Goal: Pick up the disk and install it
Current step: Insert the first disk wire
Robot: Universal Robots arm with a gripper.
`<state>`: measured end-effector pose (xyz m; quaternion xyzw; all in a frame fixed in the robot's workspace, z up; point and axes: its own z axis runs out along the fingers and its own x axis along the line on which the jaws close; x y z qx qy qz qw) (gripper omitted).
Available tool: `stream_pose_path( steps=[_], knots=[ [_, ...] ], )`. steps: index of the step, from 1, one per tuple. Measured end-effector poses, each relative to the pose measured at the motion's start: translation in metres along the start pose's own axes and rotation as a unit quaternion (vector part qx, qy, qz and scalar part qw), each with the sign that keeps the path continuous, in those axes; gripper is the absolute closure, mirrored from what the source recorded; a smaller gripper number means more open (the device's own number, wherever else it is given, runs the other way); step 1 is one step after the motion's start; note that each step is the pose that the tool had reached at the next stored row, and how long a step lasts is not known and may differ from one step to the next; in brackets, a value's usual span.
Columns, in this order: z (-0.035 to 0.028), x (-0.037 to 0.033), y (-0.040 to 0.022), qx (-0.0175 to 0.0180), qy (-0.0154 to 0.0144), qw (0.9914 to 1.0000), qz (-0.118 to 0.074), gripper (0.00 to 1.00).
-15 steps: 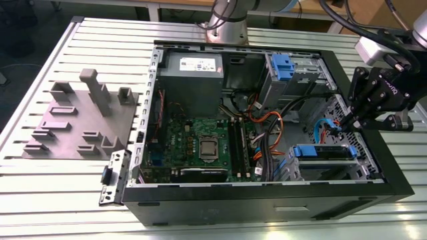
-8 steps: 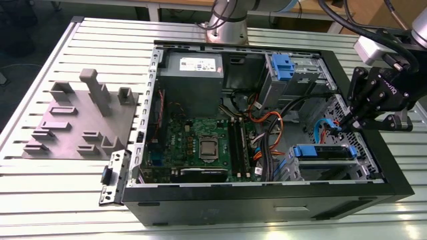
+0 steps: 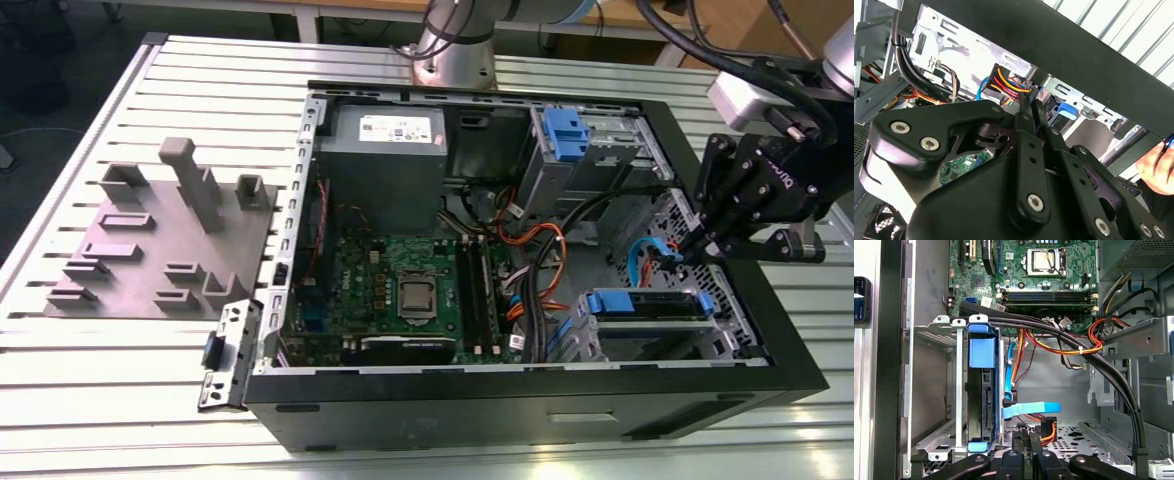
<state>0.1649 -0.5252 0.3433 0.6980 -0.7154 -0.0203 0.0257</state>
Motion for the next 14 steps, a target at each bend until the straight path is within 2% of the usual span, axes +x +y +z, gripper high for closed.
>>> stream_pose_path(
  steps=[3, 7, 9, 11, 14],
  knots=[
    [0.0000, -0.0001, 0.0013, 0.0031, 0.0000, 1.00000, 0.000, 0.84],
    [0.0003, 0.0001, 0.0050, 0.0095, -0.0002, 0.99996, 0.000, 0.84],
    [0.0004, 0.0002, 0.0068, 0.0138, -0.0003, 0.99990, 0.000, 0.84],
    [0.0007, 0.0003, 0.0102, 0.0208, -0.0005, 0.99978, 0.000, 0.84],
    [0.0011, 0.0004, 0.0151, 0.0360, -0.0009, 0.99935, 0.000, 0.84]
  ],
)
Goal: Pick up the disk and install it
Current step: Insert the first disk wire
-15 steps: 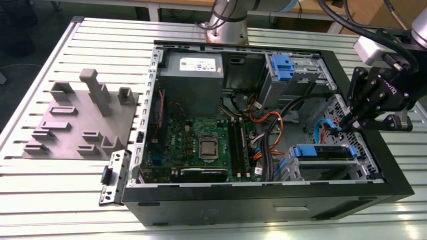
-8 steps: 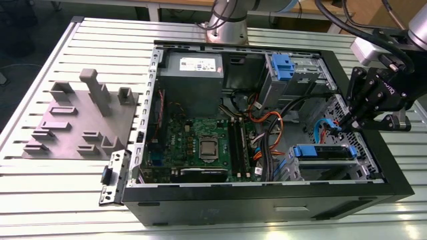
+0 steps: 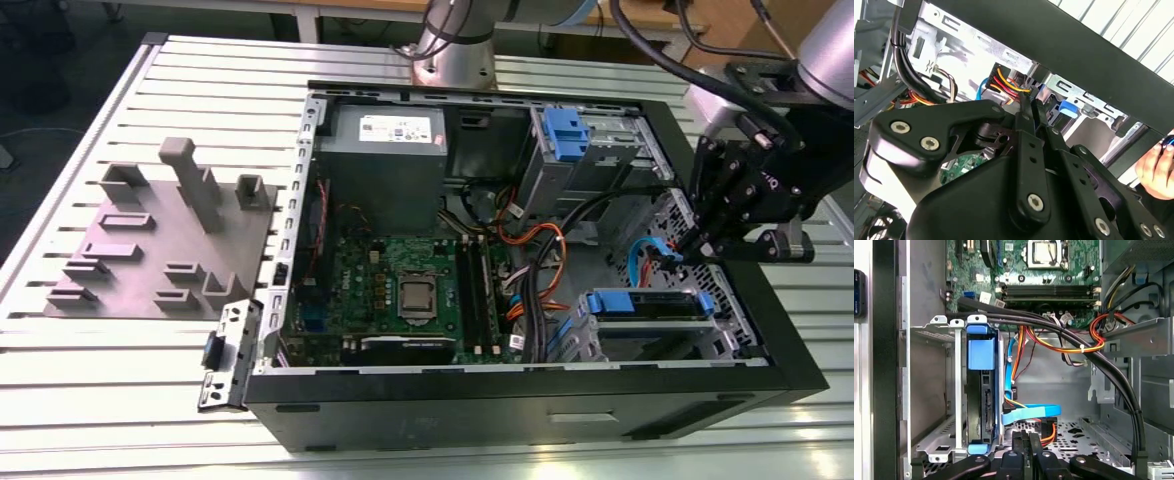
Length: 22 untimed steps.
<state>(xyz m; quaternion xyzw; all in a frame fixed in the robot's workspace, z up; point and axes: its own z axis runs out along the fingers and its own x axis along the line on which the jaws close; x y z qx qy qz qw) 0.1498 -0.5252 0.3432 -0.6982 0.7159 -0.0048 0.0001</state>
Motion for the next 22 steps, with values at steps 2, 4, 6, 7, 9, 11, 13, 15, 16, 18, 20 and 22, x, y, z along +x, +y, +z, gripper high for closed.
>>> stream_pose_path(
  steps=[2, 4, 6, 7, 9, 11, 13, 15, 16, 18, 20, 22],
  knots=[
    [0.0000, 0.0001, 0.0034, 0.0089, -0.0002, 0.99996, 0.000, 0.84],
    [0.0000, 0.0002, 0.0050, 0.0125, -0.0003, 0.99992, 0.000, 0.84],
    [0.0000, 0.0002, 0.0052, 0.0127, -0.0003, 0.99992, 0.000, 0.84],
    [0.0000, 0.0002, 0.0053, 0.0127, -0.0003, 0.99992, 0.000, 0.84],
    [0.0000, 0.0001, 0.0053, 0.0127, -0.0003, 0.99992, 0.000, 0.84],
    [0.0000, 0.0002, 0.0053, 0.0127, -0.0003, 0.99992, 0.000, 0.84],
    [0.0000, 0.0002, 0.0053, 0.0127, -0.0003, 0.99992, 0.000, 0.84],
    [0.0000, 0.0002, 0.0054, 0.0128, -0.0003, 0.99992, 0.000, 0.84],
    [0.0000, 0.0004, 0.0059, 0.0131, -0.0003, 0.99991, 0.000, 0.84],
    [-0.0001, 0.0019, 0.0064, 0.0140, -0.0003, 0.99990, 0.000, 0.84],
    [0.0000, 0.0047, 0.0069, 0.0151, -0.0003, 0.99989, 0.000, 0.84],
    [0.0000, 0.0080, 0.0075, 0.0167, -0.0004, 0.99986, -0.001, 0.84]
  ],
)
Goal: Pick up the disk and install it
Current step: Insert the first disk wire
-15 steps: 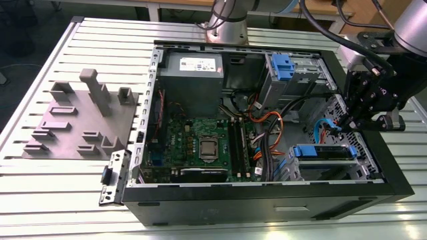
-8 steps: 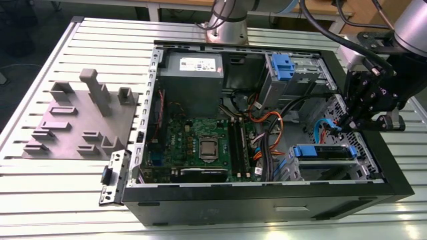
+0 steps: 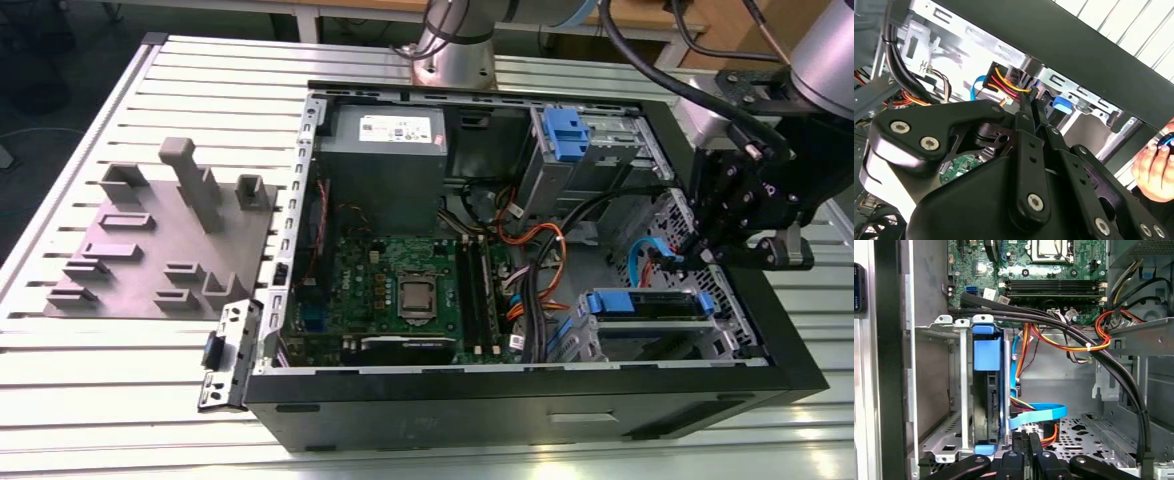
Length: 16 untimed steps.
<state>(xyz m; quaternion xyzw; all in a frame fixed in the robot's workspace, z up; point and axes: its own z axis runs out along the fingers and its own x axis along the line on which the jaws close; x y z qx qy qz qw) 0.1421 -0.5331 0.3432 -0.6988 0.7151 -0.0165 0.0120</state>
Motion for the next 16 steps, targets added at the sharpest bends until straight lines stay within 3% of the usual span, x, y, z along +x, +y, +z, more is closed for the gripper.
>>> stream_pose_path(
  steps=[3, 12, 16],
  knots=[
    [-0.0001, 0.0019, 0.0027, 0.0033, -0.0001, 0.99999, -0.002, 0.84],
    [-0.0003, 0.0061, 0.0088, 0.0189, -0.0008, 0.99978, -0.009, 0.84],
    [-0.0004, 0.0095, 0.0121, 0.0219, -0.0010, 0.99970, -0.011, 0.84]
  ],
)
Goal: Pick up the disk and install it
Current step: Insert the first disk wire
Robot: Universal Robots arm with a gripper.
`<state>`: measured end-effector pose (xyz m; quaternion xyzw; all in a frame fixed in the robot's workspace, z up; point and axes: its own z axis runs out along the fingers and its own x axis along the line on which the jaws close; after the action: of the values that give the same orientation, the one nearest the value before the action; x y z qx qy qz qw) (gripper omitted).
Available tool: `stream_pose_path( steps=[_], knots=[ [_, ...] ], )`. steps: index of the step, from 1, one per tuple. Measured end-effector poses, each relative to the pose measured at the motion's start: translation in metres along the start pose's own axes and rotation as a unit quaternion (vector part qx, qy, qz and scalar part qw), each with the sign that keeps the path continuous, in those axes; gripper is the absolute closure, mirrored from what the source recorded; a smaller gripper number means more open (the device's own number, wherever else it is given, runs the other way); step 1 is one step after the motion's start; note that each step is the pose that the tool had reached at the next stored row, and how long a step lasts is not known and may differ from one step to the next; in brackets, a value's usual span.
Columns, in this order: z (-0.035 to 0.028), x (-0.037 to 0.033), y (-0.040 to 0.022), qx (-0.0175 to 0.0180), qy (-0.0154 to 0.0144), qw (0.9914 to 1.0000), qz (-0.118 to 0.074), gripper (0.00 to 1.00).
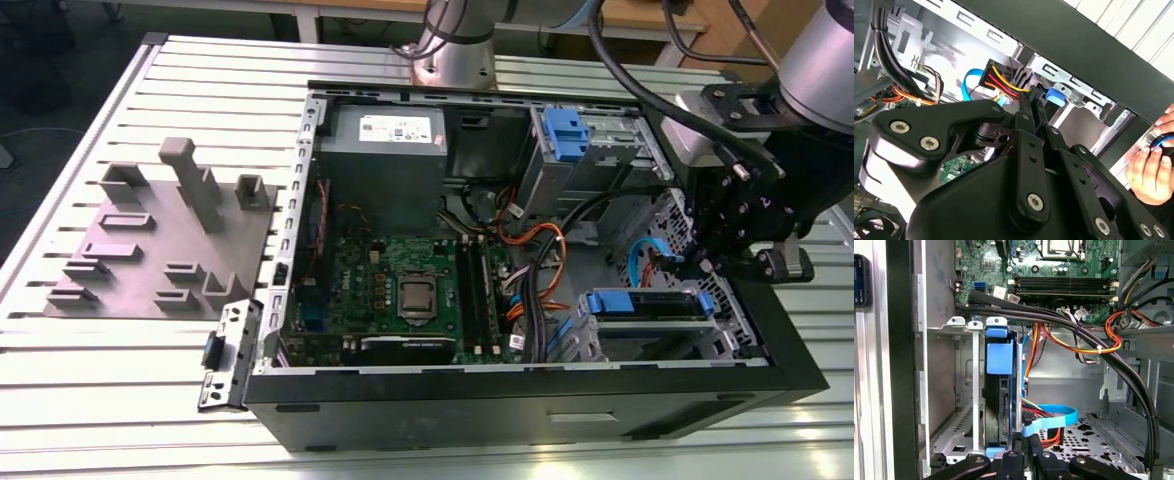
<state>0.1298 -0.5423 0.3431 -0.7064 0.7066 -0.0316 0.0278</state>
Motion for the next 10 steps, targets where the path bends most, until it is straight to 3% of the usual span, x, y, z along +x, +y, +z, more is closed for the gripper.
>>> stream_pose_path(
  steps=[10],
  knots=[
    [0.0004, 0.0104, 0.0070, 0.0056, -0.0004, 0.99997, -0.004, 0.84]
  ],
)
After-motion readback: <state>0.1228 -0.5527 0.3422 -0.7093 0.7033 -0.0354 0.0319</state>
